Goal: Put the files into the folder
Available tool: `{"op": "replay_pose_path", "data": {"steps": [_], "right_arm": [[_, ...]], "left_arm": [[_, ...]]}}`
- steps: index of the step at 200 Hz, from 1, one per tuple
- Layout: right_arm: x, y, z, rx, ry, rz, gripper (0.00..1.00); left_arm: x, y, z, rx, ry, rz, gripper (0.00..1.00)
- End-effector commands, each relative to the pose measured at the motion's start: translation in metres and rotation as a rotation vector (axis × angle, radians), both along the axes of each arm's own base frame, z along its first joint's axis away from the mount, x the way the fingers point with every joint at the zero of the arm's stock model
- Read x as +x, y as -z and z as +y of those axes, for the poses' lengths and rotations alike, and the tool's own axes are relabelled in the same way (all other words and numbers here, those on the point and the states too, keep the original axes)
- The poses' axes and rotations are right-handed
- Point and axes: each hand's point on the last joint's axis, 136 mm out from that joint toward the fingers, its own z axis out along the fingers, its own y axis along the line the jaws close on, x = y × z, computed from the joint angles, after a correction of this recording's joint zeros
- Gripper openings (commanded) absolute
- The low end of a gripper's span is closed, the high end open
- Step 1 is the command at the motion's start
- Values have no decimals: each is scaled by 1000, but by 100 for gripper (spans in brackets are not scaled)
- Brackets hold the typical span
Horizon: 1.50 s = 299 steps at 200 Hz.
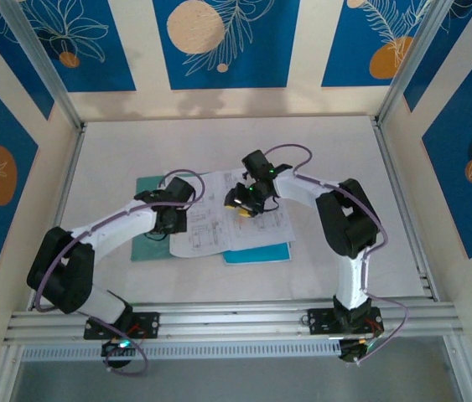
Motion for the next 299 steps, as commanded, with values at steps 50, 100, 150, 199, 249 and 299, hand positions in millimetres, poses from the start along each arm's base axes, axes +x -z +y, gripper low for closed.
{"op": "replay_pose_path", "data": {"steps": [50,100,150,199,249,299], "right_arm": [[-1,9,36,44,-50,46,48],[-7,0,46,71,-78,39,46],[-19,-23,52,98,-101,4,42],[-39,-27,57,112,-137,2,38],[-53,-6,58,88,-177,29,35],[-62,5,62,62,-223,42,30]], "left_arm": [[-1,9,4,18,13,22,0],[-1,12,2,6,12,25,0],[-2,14,2,4,11,27,0],[-3,18,2,3,9,33,0],[-3,20,2,4,8,38,0],[-4,22,2,4,7,41,0]]}}
